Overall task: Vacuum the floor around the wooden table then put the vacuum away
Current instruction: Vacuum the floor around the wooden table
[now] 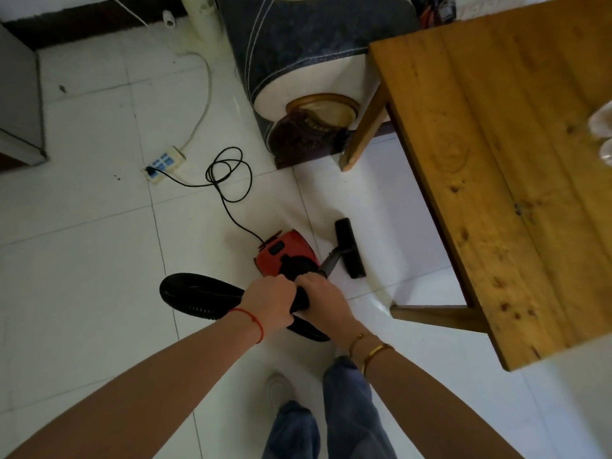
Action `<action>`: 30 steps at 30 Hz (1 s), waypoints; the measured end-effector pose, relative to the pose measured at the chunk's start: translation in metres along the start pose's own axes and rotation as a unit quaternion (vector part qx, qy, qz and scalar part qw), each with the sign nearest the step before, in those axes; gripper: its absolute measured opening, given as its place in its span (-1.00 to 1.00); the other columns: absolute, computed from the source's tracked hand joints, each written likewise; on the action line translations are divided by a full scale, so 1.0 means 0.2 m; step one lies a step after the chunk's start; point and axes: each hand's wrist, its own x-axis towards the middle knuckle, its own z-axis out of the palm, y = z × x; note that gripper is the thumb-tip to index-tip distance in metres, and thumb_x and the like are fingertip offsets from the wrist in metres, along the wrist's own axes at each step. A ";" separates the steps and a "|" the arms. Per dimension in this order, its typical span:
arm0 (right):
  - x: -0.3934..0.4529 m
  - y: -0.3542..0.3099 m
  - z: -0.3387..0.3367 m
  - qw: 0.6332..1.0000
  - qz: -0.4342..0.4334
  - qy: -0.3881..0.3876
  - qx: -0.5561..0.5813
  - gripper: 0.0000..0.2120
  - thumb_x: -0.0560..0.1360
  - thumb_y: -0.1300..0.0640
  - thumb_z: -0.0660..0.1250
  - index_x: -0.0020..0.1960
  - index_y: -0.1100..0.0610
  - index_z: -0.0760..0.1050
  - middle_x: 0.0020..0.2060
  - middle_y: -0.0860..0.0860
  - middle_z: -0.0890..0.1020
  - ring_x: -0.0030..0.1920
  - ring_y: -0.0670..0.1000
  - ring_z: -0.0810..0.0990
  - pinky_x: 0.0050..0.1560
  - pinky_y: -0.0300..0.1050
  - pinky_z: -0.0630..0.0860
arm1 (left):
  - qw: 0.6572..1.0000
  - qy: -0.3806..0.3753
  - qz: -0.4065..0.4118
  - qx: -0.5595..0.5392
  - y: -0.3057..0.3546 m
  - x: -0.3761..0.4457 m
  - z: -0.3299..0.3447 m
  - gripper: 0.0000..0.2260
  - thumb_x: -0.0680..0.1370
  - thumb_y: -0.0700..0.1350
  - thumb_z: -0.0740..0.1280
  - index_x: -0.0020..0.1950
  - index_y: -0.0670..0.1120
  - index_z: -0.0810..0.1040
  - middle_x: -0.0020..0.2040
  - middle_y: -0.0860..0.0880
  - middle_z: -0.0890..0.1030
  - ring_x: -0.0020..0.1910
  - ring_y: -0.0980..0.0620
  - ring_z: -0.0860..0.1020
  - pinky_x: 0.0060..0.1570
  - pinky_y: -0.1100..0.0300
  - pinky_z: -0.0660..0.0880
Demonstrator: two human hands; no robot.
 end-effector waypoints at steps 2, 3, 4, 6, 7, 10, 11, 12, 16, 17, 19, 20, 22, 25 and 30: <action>-0.02 0.05 -0.03 1.000 0.017 0.019 -0.002 -0.89 0.42 0.17 0.38 -0.06 0.12 0.51 -0.07 0.02 0.60 -0.01 0.03 0.56 0.00 -0.17 0.48 | 1.000 0.001 0.010 0.012 0.06 0.04 -0.02 -0.82 0.49 -0.05 0.33 0.03 -0.09 0.54 -0.05 -0.05 0.60 -0.12 -0.02 0.61 -0.11 0.13 0.57; -0.03 0.08 -0.05 0.999 0.026 0.021 -0.001 -0.87 0.41 0.18 0.39 -0.05 0.12 0.51 -0.05 0.03 0.59 0.00 0.04 0.56 -0.01 -0.15 0.49 | 1.000 0.001 0.013 0.015 0.10 0.07 -0.03 -0.83 0.49 -0.05 0.33 0.03 -0.09 0.55 -0.06 -0.05 0.61 -0.13 -0.02 0.61 -0.12 0.13 0.57; -0.03 0.12 -0.08 0.999 0.036 0.020 -0.001 -0.84 0.41 0.18 0.39 -0.02 0.13 0.50 -0.02 0.04 0.58 0.02 0.05 0.56 -0.01 -0.12 0.51 | 1.000 0.000 0.014 0.013 0.13 0.10 -0.04 -0.83 0.50 -0.04 0.33 0.02 -0.09 0.55 -0.08 -0.04 0.61 -0.14 -0.02 0.61 -0.13 0.13 0.58; -0.02 0.21 -0.13 0.998 0.058 0.016 -0.005 -0.80 0.41 0.16 0.39 0.02 0.12 0.49 0.03 0.05 0.57 0.03 0.07 0.56 -0.01 -0.06 0.54 | 1.000 -0.002 0.016 0.009 0.21 0.18 -0.07 -0.83 0.48 -0.03 0.35 -0.01 -0.09 0.57 -0.14 -0.02 0.60 -0.19 -0.01 0.61 -0.18 0.13 0.58; -0.02 0.25 -0.16 0.998 0.066 0.014 -0.008 -0.79 0.41 0.16 0.38 0.03 0.12 0.49 0.03 0.06 0.57 0.04 0.08 0.57 0.00 -0.04 0.56 | 1.000 -0.002 0.018 0.009 0.25 0.23 -0.09 -0.84 0.48 -0.03 0.35 -0.02 -0.08 0.58 -0.16 -0.01 0.59 -0.21 0.00 0.61 -0.22 0.13 0.58; -0.01 0.41 -0.26 0.997 0.079 0.006 -0.019 -0.81 0.42 0.18 0.37 0.02 0.14 0.48 0.01 0.09 0.58 0.05 0.12 0.57 0.01 0.01 0.55 | 1.000 0.004 0.023 0.009 0.38 0.34 -0.14 -0.87 0.49 -0.08 0.33 -0.02 -0.09 0.57 -0.15 -0.02 0.57 -0.19 0.00 0.60 -0.24 0.16 0.54; 0.00 0.46 -0.29 0.996 0.083 0.001 -0.031 -0.83 0.44 0.18 0.35 0.01 0.15 0.48 0.01 0.10 0.59 0.04 0.12 0.57 -0.01 -0.01 0.55 | 1.000 0.009 0.023 0.011 0.42 0.38 -0.16 -0.88 0.50 -0.10 0.32 -0.02 -0.10 0.57 -0.15 -0.02 0.56 -0.17 0.00 0.60 -0.24 0.16 0.52; 0.00 0.50 -0.32 0.995 0.085 -0.004 -0.044 -0.85 0.44 0.17 0.35 0.00 0.17 0.47 0.01 0.10 0.58 0.02 0.12 0.57 -0.03 -0.02 0.54 | 1.000 0.014 0.023 0.013 0.46 0.41 -0.18 -0.89 0.50 -0.12 0.32 -0.01 -0.11 0.56 -0.15 -0.03 0.54 -0.15 -0.01 0.60 -0.25 0.17 0.49; 0.00 0.65 -0.43 0.993 0.101 -0.030 -0.051 -0.79 0.42 0.13 0.37 0.02 0.16 0.47 0.00 0.09 0.57 -0.03 0.14 0.58 -0.05 0.06 0.56 | 1.000 0.012 0.021 0.005 0.60 0.50 -0.25 -0.88 0.49 -0.14 0.32 0.00 -0.11 0.53 -0.08 -0.05 0.57 -0.11 -0.02 0.60 -0.27 0.18 0.42; 0.00 0.67 -0.45 0.993 0.102 -0.035 -0.052 -0.77 0.42 0.11 0.38 0.03 0.15 0.47 0.01 0.08 0.57 -0.03 0.14 0.58 -0.04 0.08 0.56 | 1.000 0.011 0.021 0.006 0.62 0.51 -0.26 -0.87 0.49 -0.13 0.32 0.01 -0.10 0.53 -0.08 -0.05 0.57 -0.11 -0.02 0.60 -0.27 0.18 0.42; -0.01 0.69 -0.47 0.993 0.098 -0.044 -0.053 -0.76 0.41 0.09 0.39 0.05 0.12 0.47 0.02 0.07 0.57 -0.01 0.13 0.58 -0.01 0.09 0.56 | 1.000 0.010 0.022 0.008 0.64 0.51 -0.27 -0.86 0.49 -0.11 0.32 0.02 -0.10 0.54 -0.08 -0.05 0.58 -0.13 -0.02 0.60 -0.27 0.18 0.43; -0.02 0.69 -0.48 0.993 0.096 -0.049 -0.051 -0.76 0.42 0.08 0.39 0.05 0.12 0.47 0.02 0.07 0.57 0.00 0.12 0.58 0.00 0.08 0.56 | 1.000 0.010 0.022 0.007 0.65 0.51 -0.28 -0.86 0.50 -0.11 0.32 0.03 -0.10 0.53 -0.06 -0.05 0.58 -0.13 -0.02 0.59 -0.26 0.18 0.44; -0.03 0.67 -0.47 0.993 0.092 -0.057 -0.048 -0.77 0.43 0.09 0.38 0.05 0.13 0.48 0.02 0.07 0.57 -0.01 0.13 0.59 0.02 0.07 0.56 | 1.000 0.009 0.017 0.006 0.64 0.48 -0.26 -0.84 0.51 -0.08 0.33 0.05 -0.10 0.52 -0.04 -0.05 0.57 -0.12 -0.01 0.59 -0.22 0.18 0.47; -0.05 0.58 -0.43 0.994 0.083 -0.057 -0.043 -0.77 0.43 0.10 0.38 0.06 0.14 0.49 0.01 0.08 0.58 -0.01 0.13 0.59 0.03 0.02 0.54 | 1.000 0.008 0.010 0.002 0.59 0.41 -0.22 -0.81 0.51 -0.05 0.34 0.06 -0.10 0.53 -0.06 -0.04 0.57 -0.15 0.02 0.59 -0.24 0.20 0.49; -0.15 0.39 -0.25 0.996 0.073 -0.046 -0.027 -0.82 0.43 0.09 0.37 0.02 0.09 0.51 -0.02 0.06 0.61 -0.02 0.09 0.60 0.04 0.00 0.56 | 1.000 -0.010 0.016 0.003 0.47 0.21 -0.09 -0.80 0.49 -0.03 0.35 0.05 -0.10 0.53 -0.08 -0.04 0.58 -0.19 0.01 0.58 -0.29 0.20 0.47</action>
